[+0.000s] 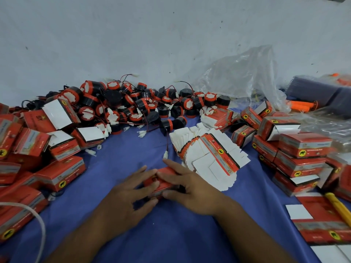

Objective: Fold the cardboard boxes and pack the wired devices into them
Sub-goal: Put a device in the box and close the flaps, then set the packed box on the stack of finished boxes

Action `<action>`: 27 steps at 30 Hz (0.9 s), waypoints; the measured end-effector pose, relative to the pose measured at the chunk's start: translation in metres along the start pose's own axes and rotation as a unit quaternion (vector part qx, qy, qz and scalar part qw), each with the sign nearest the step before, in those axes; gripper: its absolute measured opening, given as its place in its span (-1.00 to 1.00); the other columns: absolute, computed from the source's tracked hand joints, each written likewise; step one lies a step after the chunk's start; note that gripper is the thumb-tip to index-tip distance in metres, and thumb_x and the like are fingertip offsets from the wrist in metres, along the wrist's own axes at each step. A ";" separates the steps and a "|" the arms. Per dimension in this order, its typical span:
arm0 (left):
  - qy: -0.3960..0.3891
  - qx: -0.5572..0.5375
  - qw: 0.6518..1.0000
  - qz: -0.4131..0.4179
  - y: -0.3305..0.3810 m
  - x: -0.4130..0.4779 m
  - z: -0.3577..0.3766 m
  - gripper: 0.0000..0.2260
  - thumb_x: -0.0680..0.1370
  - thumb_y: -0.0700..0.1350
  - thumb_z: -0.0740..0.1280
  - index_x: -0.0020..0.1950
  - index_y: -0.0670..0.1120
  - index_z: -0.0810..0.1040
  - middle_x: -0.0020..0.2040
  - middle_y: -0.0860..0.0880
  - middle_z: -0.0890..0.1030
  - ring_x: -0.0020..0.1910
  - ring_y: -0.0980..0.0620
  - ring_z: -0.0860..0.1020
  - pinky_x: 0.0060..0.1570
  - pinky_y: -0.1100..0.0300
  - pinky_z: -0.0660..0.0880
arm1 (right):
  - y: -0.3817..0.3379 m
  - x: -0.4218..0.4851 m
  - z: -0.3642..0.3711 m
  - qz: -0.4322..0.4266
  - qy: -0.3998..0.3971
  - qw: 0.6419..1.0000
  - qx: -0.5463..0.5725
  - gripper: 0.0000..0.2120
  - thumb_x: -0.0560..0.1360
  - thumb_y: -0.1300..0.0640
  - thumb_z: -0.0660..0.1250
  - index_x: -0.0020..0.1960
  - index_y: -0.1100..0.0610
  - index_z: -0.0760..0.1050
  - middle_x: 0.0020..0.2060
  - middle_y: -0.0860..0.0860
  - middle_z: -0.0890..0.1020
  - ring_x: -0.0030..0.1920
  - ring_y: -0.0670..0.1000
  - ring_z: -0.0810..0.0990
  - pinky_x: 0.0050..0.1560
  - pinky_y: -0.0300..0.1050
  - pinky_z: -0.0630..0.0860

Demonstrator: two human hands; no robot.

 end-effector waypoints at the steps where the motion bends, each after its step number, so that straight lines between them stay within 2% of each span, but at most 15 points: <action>1: 0.002 -0.018 1.000 -0.011 -0.002 -0.001 0.001 -0.67 0.59 0.06 0.32 0.31 -0.03 0.58 0.43 0.09 0.43 0.43 0.15 0.34 0.41 0.39 0.22 | -0.001 0.001 -0.001 -0.004 0.001 1.000 -0.015 -0.52 0.60 0.03 0.37 0.50 -0.02 0.40 0.59 -0.08 0.20 0.54 -0.05 0.25 0.48 -0.06 0.33; 4: 0.050 -0.136 0.984 -0.102 -0.011 -0.001 -0.004 -0.67 0.55 -0.02 0.38 0.32 0.03 0.56 0.34 0.10 0.55 0.30 0.22 0.49 0.25 0.41 0.40 | -0.006 0.002 -0.004 -0.008 0.043 0.999 0.025 -0.54 0.58 0.02 0.40 0.46 -0.02 0.44 0.43 -0.08 0.41 0.37 -0.09 0.44 0.35 -0.06 0.45; 7: 0.110 -0.227 0.947 -0.201 -0.021 -0.001 -0.012 -0.74 0.55 0.02 0.32 0.23 0.18 0.52 0.12 0.17 0.64 0.08 0.20 0.61 -0.08 0.45 0.52 | -0.007 0.001 -0.003 0.028 0.048 0.991 0.119 -0.40 0.46 -0.11 0.52 0.42 -0.19 0.35 0.25 -0.26 0.52 0.28 -0.17 0.52 0.26 -0.19 0.53; 9: 0.049 -0.254 0.945 -0.198 -0.020 -0.001 -0.008 -0.63 0.49 0.06 0.43 0.28 0.19 0.47 0.14 0.28 0.60 0.12 0.22 0.59 -0.04 0.44 0.51 | -0.007 0.001 -0.004 0.026 0.069 0.989 0.128 -0.49 0.44 -0.07 0.54 0.31 -0.20 0.40 0.15 -0.27 0.59 0.19 -0.15 0.59 0.18 -0.18 0.58; 11: 0.010 -0.247 0.951 -0.187 -0.018 -0.002 -0.005 -0.50 0.39 0.09 0.52 0.29 0.17 0.45 0.16 0.28 0.59 0.14 0.24 0.58 0.05 0.38 0.52 | -0.009 0.001 -0.006 0.011 0.080 0.988 0.134 -0.59 0.47 -0.03 0.53 0.25 -0.13 0.46 0.08 -0.22 0.65 0.11 -0.09 0.64 0.12 -0.08 0.61; 14: 0.034 -0.232 0.955 -0.179 -0.016 0.000 -0.007 -0.58 0.40 0.12 0.47 0.23 0.21 0.48 0.14 0.25 0.61 0.12 0.23 0.59 0.04 0.35 0.54 | -0.012 0.001 -0.007 -0.001 0.078 0.987 0.139 -0.60 0.47 -0.07 0.52 0.24 -0.09 0.49 0.06 -0.18 0.66 0.09 -0.09 0.65 0.09 -0.08 0.61; 17: 0.062 -0.265 0.936 -0.224 -0.021 0.001 -0.007 -0.43 0.40 0.09 0.44 0.36 0.26 0.34 0.24 0.37 0.51 0.16 0.30 0.56 0.01 0.39 0.54 | -0.012 0.005 -0.016 0.035 0.135 0.974 0.180 -0.64 0.46 -0.02 0.53 0.21 -0.12 0.52 -0.01 -0.18 0.67 -0.03 -0.15 0.65 -0.05 -0.18 0.58; 19: 0.071 -0.282 0.921 -0.261 -0.025 -0.001 -0.006 -0.38 0.40 0.06 0.43 0.41 0.26 0.30 0.28 0.38 0.48 0.16 0.28 0.57 -0.03 0.39 0.55 | -0.011 0.006 -0.033 0.070 0.224 0.932 0.277 -0.72 0.47 0.02 0.49 0.17 -0.09 0.57 -0.14 -0.08 0.69 -0.26 -0.13 0.63 -0.23 -0.21 0.52; 20: 0.071 -0.270 0.922 -0.269 -0.027 -0.002 -0.006 -0.43 0.39 0.08 0.42 0.38 0.24 0.35 0.26 0.33 0.52 0.14 0.26 0.58 -0.03 0.38 0.56 | -0.009 0.006 -0.045 0.078 0.267 0.892 0.355 -0.73 0.48 0.03 0.46 0.18 -0.03 0.59 -0.15 0.03 0.70 -0.31 -0.06 0.62 -0.27 -0.16 0.51; 21: 0.064 -0.253 0.926 -0.273 -0.027 -0.002 -0.007 -0.50 0.39 0.11 0.40 0.32 0.22 0.42 0.21 0.26 0.57 0.12 0.26 0.59 -0.03 0.37 0.56 | -0.006 0.004 -0.058 0.065 0.298 0.834 0.460 -0.69 0.50 0.06 0.44 0.23 0.08 0.58 -0.08 0.16 0.70 -0.25 0.02 0.66 -0.23 -0.09 0.57; 22: 0.053 -0.234 0.931 -0.275 -0.026 -0.002 -0.007 -0.56 0.40 0.13 0.39 0.27 0.20 0.48 0.15 0.20 0.62 0.09 0.27 0.59 -0.02 0.37 0.56 | -0.003 0.001 -0.071 0.025 0.312 0.758 0.572 -0.63 0.51 0.12 0.43 0.29 0.19 0.54 0.06 0.22 0.68 -0.07 0.10 0.70 -0.07 -0.04 0.63; 24: 0.039 -0.207 0.939 -0.273 -0.023 -0.002 -0.006 -0.68 0.45 0.08 0.39 0.20 0.14 0.55 0.06 0.13 0.65 0.04 0.29 0.59 -0.03 0.44 0.52 | 0.002 -0.007 -0.093 -0.056 0.328 0.627 0.705 -0.46 0.49 0.21 0.47 0.40 0.34 0.41 0.32 0.22 0.56 0.29 0.20 0.59 0.27 -0.02 0.56; 25: 0.038 -0.200 0.940 -0.274 -0.023 -0.002 -0.006 -0.74 0.48 0.02 0.40 0.17 0.12 0.58 0.05 0.13 0.65 0.03 0.31 0.58 -0.03 0.48 0.49 | 0.004 -0.009 -0.098 -0.067 0.337 0.595 0.726 -0.40 0.47 0.24 0.48 0.43 0.36 0.35 0.36 0.21 0.53 0.34 0.20 0.56 0.30 -0.03 0.54; 26: 0.036 -0.193 0.941 -0.276 -0.023 -0.002 -0.006 -0.79 0.51 -0.04 0.41 0.14 0.10 0.59 0.05 0.13 0.65 0.02 0.32 0.58 -0.04 0.50 0.48 | 0.008 -0.009 -0.097 -0.043 0.351 0.596 0.720 -0.41 0.49 0.27 0.46 0.44 0.35 0.32 0.35 0.20 0.55 0.32 0.19 0.58 0.29 -0.02 0.54; 27: 0.035 -0.189 0.941 -0.278 -0.023 -0.002 -0.006 -0.82 0.52 -0.09 0.42 0.11 0.09 0.61 0.04 0.14 0.65 0.01 0.34 0.58 -0.04 0.52 0.47 | 0.013 -0.010 -0.092 0.010 0.372 0.626 0.686 -0.47 0.53 0.29 0.41 0.44 0.32 0.31 0.29 0.17 0.60 0.26 0.16 0.63 0.26 0.00 0.57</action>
Point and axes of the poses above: each hand's wrist, its own x-axis towards the middle knuckle, its own z-axis out of the palm, y = z × x, the point moved 4 cm from there along x, towards the middle knuckle
